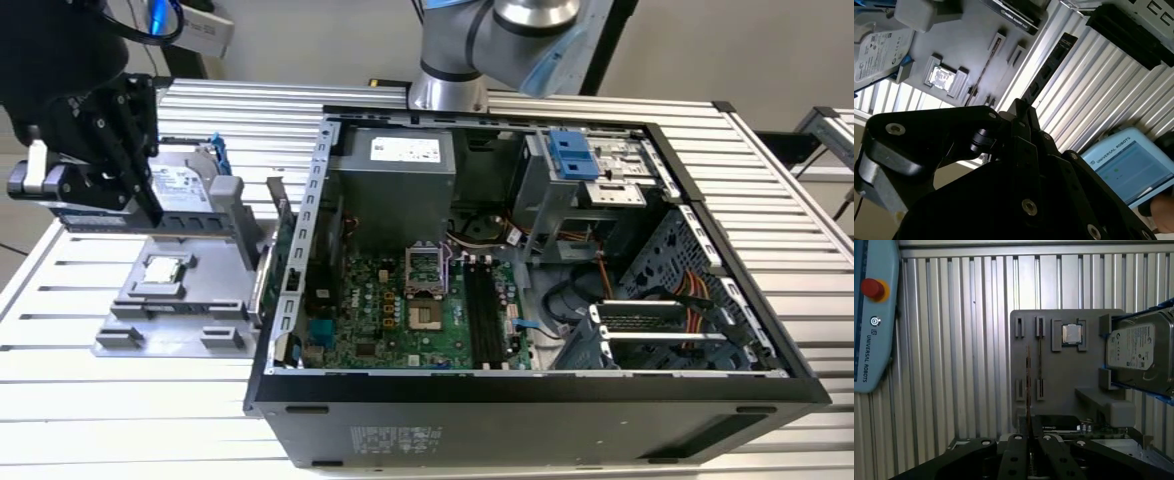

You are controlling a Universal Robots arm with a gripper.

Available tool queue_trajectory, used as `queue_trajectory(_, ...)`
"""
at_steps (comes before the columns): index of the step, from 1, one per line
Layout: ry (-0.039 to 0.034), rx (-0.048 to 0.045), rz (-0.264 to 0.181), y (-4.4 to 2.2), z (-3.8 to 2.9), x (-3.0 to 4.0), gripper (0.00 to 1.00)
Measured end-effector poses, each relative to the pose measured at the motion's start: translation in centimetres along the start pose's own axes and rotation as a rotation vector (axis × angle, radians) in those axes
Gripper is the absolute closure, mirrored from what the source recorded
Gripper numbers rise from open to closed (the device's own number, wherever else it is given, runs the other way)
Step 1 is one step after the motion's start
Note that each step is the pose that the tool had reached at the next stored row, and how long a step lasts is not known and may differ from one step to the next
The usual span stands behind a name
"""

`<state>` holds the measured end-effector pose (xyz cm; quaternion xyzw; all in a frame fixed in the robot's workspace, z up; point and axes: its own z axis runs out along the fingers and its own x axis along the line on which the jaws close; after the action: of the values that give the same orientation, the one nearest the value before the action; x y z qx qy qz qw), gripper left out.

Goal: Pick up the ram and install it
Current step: 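Pick up the ram and move it above insertion slot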

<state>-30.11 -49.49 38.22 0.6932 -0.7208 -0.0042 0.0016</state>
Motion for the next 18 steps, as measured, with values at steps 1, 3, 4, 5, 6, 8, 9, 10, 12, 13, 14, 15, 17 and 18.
queue_trajectory(1, 0.0, 0.0, 0.0, -0.09, 0.0, -0.01, 1.0)
queue_trajectory(3, -0.0001, 0.0001, 0.0, -0.29, 0.0, -0.01, 1.0)
queue_trajectory(4, 0.0, 0.0, 0.0, -0.39, 0.0, -0.02, 1.0)
queue_trajectory(5, 0.0, 0.0, 0.0, -0.48, 0.0, -0.02, 1.0)
queue_trajectory(6, 0.0, 0.0, 0.0, -0.59, -0.01, -0.02, 1.0)
queue_trajectory(8, 0.0, 0.0, 0.0, -0.78, -0.01, -0.03, 1.0)
queue_trajectory(9, 0.0, 0.0, 0.0, -0.87, -0.01, -0.04, 1.0)
queue_trajectory(10, -0.0001, 0.0, 0.0, -0.96, -0.01, -0.04, 1.0)
queue_trajectory(12, -0.0001, 0.0001, 0.0, -1.14, 0.0, -0.05, 1.0)
queue_trajectory(13, -0.0001, 0.0, 0.0, -1.24, -0.01, -0.05, 1.0)
queue_trajectory(14, -0.0001, 0.0, 0.0, -1.33, -0.01, -0.05, 1.0)
queue_trajectory(15, 0.0, 0.0, 0.0, -1.42, -0.01, -0.06, 1.0)
queue_trajectory(17, -0.0001, 0.0, 0.0, -1.59, -0.01, -0.06, 1.0)
queue_trajectory(18, 0.0, 0.0, 0.0, -1.67, -0.01, -0.06, 1.0)
